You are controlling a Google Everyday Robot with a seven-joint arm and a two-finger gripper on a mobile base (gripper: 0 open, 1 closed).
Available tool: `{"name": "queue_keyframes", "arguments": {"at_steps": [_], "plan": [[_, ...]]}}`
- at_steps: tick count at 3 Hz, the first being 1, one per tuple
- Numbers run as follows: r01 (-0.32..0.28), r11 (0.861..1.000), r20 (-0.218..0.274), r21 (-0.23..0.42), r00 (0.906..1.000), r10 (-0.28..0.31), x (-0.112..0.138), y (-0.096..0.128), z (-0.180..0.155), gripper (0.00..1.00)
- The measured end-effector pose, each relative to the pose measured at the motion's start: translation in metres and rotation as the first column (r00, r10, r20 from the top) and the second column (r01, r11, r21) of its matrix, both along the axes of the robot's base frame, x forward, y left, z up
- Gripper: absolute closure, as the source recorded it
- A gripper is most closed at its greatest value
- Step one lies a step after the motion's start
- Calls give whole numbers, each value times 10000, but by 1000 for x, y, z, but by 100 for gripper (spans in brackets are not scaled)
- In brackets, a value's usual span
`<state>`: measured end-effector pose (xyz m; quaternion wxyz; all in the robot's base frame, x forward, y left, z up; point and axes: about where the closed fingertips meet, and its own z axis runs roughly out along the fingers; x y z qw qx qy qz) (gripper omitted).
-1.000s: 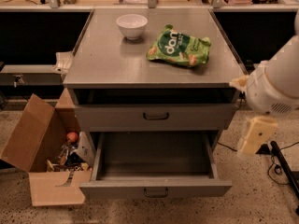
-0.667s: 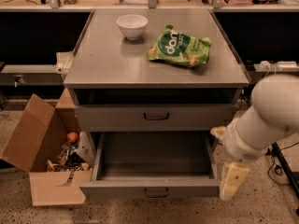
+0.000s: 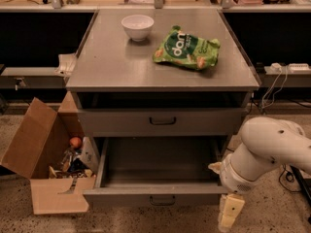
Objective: Close middle drawer
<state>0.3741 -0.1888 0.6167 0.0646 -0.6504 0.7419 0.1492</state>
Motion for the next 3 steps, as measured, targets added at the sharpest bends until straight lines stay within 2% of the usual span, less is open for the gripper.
{"name": "queue_keyframes", "arguments": {"at_steps": [1,2,3], "plan": [[-315,9995,159,-14,9994,315,-1,0,-31,0],[-856,9963,282,98,9960,853,0,2,-78,22],[-1026,9944,271,249,9944,1019,1,3,-107,47]]}}
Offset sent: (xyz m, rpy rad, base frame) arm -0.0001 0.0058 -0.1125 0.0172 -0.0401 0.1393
